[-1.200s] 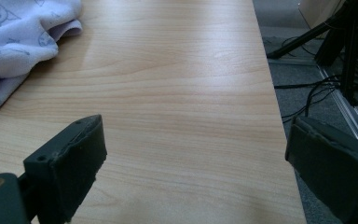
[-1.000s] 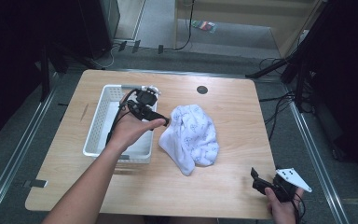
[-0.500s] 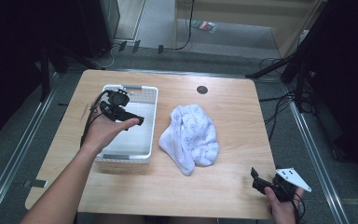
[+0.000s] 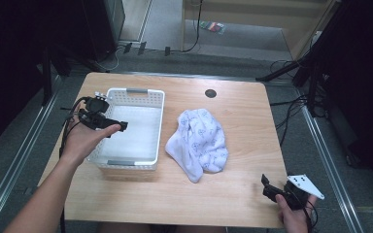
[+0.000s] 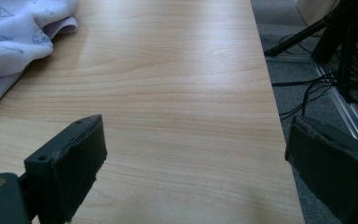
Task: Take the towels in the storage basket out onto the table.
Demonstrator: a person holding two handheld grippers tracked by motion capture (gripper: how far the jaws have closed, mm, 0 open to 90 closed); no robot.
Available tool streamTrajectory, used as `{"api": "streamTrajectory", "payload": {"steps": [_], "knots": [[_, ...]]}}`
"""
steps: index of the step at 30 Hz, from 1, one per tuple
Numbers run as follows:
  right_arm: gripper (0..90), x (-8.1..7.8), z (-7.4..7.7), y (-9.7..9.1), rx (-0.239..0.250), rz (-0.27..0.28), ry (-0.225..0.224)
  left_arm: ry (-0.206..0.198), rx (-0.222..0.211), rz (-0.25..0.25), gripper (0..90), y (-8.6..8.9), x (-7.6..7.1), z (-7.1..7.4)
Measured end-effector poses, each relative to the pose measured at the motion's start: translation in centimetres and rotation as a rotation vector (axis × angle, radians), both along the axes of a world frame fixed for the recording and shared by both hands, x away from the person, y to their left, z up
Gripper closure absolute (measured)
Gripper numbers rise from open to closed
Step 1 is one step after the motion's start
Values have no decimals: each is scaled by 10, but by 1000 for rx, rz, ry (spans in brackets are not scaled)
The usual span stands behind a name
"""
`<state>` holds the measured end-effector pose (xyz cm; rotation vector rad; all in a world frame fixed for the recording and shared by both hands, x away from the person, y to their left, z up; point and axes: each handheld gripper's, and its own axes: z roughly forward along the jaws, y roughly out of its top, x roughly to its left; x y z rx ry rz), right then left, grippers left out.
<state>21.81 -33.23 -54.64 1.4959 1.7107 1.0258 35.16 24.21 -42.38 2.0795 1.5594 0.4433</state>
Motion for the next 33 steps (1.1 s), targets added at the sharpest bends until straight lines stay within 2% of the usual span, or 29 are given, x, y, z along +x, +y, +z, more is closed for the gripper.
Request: {"api": "streamTrajectory", "payload": {"steps": [7, 10, 11, 15, 20, 23, 30, 33], "knots": [[51, 0, 0, 0, -4, 0, 1, -18, -15, 27, 0, 21, -10, -2], [51, 0, 0, 0, -4, -2, 1, -21, -29, 38, 0, 31, -15, -2], [51, 0, 0, 0, -4, -2, 1, -36, -44, 45, 0, 36, -20, -2], [51, 0, 0, 0, -4, -3, 1, -50, -41, 53, 0, 42, -26, -4], [51, 0, 0, 0, -5, -3, 1, -88, -90, 81, 0, 56, -38, -12], [52, 0, 0, 0, -5, -3, 1, -120, -139, 93, 0, 64, -49, -20], [52, 0, 0, 0, -5, -4, 1, -149, -182, 111, 0, 80, -66, -33], [52, 0, 0, 0, -5, -4, 1, -185, -218, 126, 0, 91, -73, -37]]}}
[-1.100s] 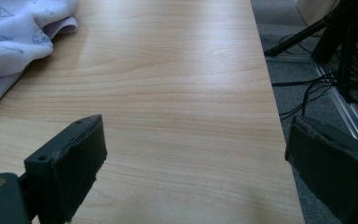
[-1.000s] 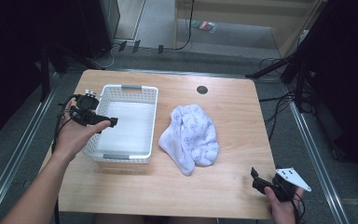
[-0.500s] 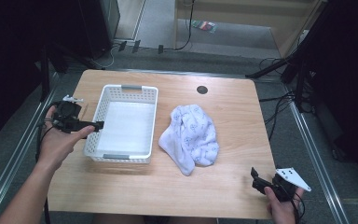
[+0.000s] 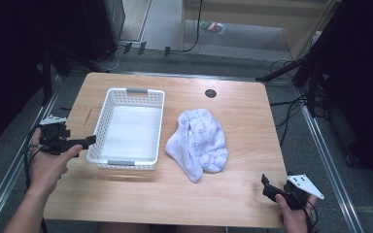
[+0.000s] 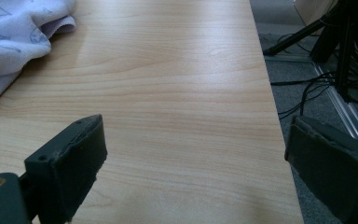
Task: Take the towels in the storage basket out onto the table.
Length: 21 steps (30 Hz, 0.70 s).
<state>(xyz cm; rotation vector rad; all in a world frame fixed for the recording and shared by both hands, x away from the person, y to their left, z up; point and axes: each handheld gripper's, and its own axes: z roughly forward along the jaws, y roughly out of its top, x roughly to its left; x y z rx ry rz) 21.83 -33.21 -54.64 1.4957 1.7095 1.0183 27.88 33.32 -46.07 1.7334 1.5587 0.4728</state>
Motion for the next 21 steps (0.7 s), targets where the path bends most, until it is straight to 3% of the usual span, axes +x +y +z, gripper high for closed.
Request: {"api": "streamTrajectory", "payload": {"steps": [4, 7, 10, 14, 21], "knots": [[52, 0, 0, 0, 2, 2, -1, -70, -36, 50, 0, 21, -14, -8], [52, 0, 0, 0, 4, 2, -2, -92, -60, 73, 0, 33, -25, -15], [53, 0, 0, 0, 4, 0, -1, -101, -95, 100, 0, 47, -36, -27], [53, 0, 0, 0, 4, -4, 0, -115, -110, 125, 0, 57, -46, -41], [53, 0, 0, 0, 4, -14, 5, -156, -173, 149, 0, 66, -59, -64]]}}
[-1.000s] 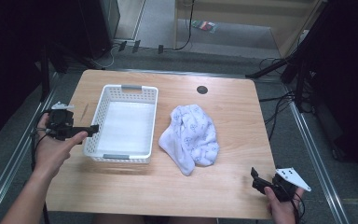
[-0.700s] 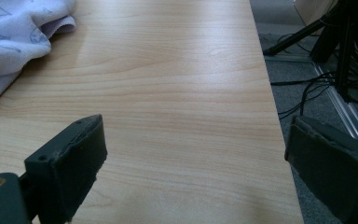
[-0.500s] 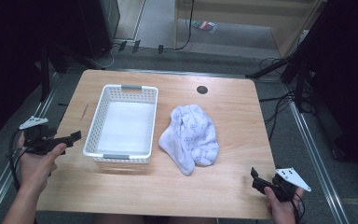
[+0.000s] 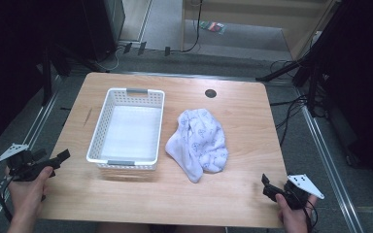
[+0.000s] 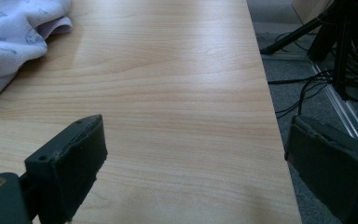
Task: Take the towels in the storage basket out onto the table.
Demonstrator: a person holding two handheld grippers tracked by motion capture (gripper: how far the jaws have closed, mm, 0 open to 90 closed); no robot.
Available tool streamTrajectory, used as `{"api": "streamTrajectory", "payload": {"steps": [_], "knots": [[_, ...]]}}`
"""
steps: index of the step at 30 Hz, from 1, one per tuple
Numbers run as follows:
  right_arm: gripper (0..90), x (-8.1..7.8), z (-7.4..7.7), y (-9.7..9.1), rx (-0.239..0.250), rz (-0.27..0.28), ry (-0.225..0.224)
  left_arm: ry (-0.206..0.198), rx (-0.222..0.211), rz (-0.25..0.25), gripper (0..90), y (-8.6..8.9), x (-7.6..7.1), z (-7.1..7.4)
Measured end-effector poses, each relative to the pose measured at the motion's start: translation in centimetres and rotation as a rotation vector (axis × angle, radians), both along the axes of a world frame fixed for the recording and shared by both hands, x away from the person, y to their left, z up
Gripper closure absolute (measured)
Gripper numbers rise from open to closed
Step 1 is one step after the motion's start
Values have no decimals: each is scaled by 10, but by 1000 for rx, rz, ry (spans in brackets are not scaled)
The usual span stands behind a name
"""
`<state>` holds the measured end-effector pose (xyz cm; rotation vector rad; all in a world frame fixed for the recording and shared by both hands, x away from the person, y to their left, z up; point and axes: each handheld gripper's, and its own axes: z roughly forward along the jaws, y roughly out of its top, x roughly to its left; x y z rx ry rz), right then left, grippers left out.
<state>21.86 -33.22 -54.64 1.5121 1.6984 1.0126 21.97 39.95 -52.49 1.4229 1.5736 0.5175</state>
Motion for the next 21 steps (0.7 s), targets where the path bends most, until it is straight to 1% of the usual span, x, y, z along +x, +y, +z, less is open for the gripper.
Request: {"api": "streamTrajectory", "payload": {"steps": [1, 4, 7, 8, 9, 10, 11, 12, 13, 14, 15, 18, 21], "knots": [[53, 0, 0, 0, -1, 0, -4, -4, -16, 2, 0, 1, -2, -3], [52, -1, 0, -1, 0, 1, -11, -17, -17, 0, 0, 2, -6, -11], [53, -1, 0, -1, 0, 1, -10, -32, -19, -5, 0, 2, -8, -13], [52, -1, 0, -1, 0, 7, -12, -38, -13, -16, 0, -1, -9, -17], [52, -1, 0, -1, 0, 7, -12, -38, -13, -16, 0, -1, -9, -17], [52, -1, 0, -1, 3, 13, -14, -25, -2, -33, 0, -4, -7, -21], [52, -1, 0, -1, 3, 13, -14, -25, -2, -33, 0, -4, -7, -21], [52, -1, 0, 0, 1, 20, -18, -38, 16, -33, 0, -6, -7, -19], [52, -1, 0, 0, 1, 20, -18, -38, 16, -33, 0, -6, -7, -19], [52, -2, 0, 0, 0, 24, -20, -19, 0, -40, 0, -5, -6, -22], [52, -2, 0, 0, 1, 26, -21, -16, -8, -38, 0, -5, -6, -23], [52, -2, 0, -1, 5, 29, -22, -21, -14, -34, 0, -4, -6, -23], [52, -2, 0, -1, 5, 30, -21, -25, -9, -38, 0, -5, -6, -23]]}}
